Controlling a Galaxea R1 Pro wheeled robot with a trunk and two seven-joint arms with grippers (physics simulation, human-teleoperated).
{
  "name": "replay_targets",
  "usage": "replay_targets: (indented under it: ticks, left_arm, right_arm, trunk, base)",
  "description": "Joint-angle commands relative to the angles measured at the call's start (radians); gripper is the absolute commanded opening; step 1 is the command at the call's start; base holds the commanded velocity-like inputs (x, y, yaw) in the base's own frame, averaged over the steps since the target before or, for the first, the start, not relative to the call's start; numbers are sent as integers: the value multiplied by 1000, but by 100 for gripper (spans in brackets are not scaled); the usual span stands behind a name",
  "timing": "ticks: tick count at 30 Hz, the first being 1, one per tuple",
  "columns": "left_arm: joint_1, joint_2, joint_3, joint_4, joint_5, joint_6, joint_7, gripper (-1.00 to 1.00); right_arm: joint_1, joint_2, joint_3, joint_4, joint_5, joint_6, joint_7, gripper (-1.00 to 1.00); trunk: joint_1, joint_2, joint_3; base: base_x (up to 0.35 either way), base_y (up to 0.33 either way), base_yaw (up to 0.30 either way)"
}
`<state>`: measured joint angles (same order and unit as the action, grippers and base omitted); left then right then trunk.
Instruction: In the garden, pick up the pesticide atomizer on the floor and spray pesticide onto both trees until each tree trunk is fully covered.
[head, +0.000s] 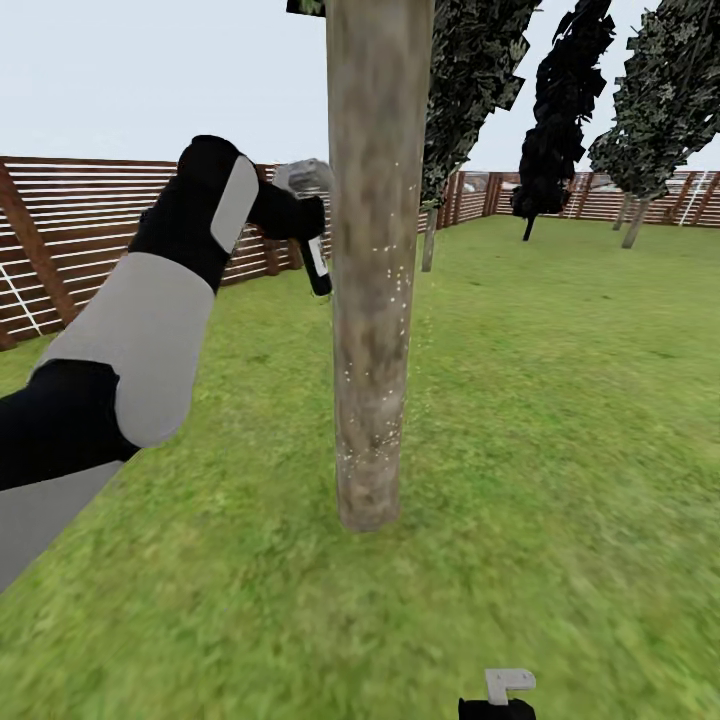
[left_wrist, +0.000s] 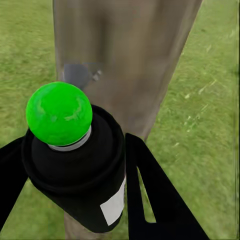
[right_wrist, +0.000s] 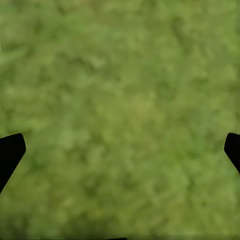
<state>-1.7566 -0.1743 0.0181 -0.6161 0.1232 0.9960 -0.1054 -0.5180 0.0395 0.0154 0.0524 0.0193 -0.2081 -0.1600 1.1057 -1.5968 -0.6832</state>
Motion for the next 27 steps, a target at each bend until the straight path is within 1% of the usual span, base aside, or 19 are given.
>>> replay_targets:
  ticks: [1,2,3,6,11,17,18,20,21,22,23,24,25,27]
  left_arm:
    - [-6,0,2,0,25,4,1,-100]
    - [-11,0,2,0,68,4,1,-100]
    - [-14,0,7,0,93,3,1,-100]
    - [-15,0,10,-1,103,3,1,-100]
    - [-15,0,8,-1,106,1,1,-100]
    - [-15,0,1,-8,109,1,1,-100]
    - [-15,0,-1,-17,111,1,1,-100]
    - [-15,0,1,-63,113,0,2,-100]
    - [-15,0,1,-86,132,-1,2,-100]
    - [-15,0,0,-98,179,-2,2,-100]
    - [-16,0,-1,-105,254,-3,3,-100]
    - [-16,0,0,-105,287,-3,3,-100]
    - [-15,0,0,-103,300,-3,4,-100]
    - [-15,0,2,-86,314,-3,3,-100]
  right_arm:
    - [-2,0,1,4,2,-7,-4,100]
    - [-2,0,1,4,2,-7,-4,100]
    - [-2,0,1,4,2,-7,-4,100]
    - [-2,0,1,4,2,-7,-4,100]
    - [-2,0,1,4,2,-7,-4,100]
    - [-2,0,1,4,2,-7,-4,100]
    - [-2,0,1,4,2,-7,-4,100]
    - [-2,0,1,4,2,-7,-4,100]
    - [-2,0,1,4,2,-7,-4,100]
    - [-2,0,1,4,2,-7,-4,100]
    - [-2,0,1,4,2,-7,-4,100]
    - [-2,0,1,4,2,-7,-4,100]
    - [-2,0,1,4,2,-7,-4,100]
    - [-2,0,1,4,2,-7,-4,100]
  trunk:
    - [0,0,-1]
    - [0,0,-1]
    - [0,0,-1]
    - [0,0,-1]
    - [0,0,-1]
    - [0,0,-1]
    - [0,0,-1]
    - [0,0,-1]
    - [0,0,-1]
    - [0,0,-1]
    - [0,0,-1]
    - [0,0,-1]
    - [0,0,-1]
    - [0,0,-1]
  base:
    - [0,0,0]
    - [0,0,0]
    - [0,0,0]
    - [-81,0,0]
    - [-150,0,0]
    - [-15,0,0]
    - [0,0,0]
    - [0,0,0]
    - [0,0,0]
    - [0,0,0]
    - [0,0,0]
    - [0,0,0]
    - [0,0,0]
    - [0,0,0]
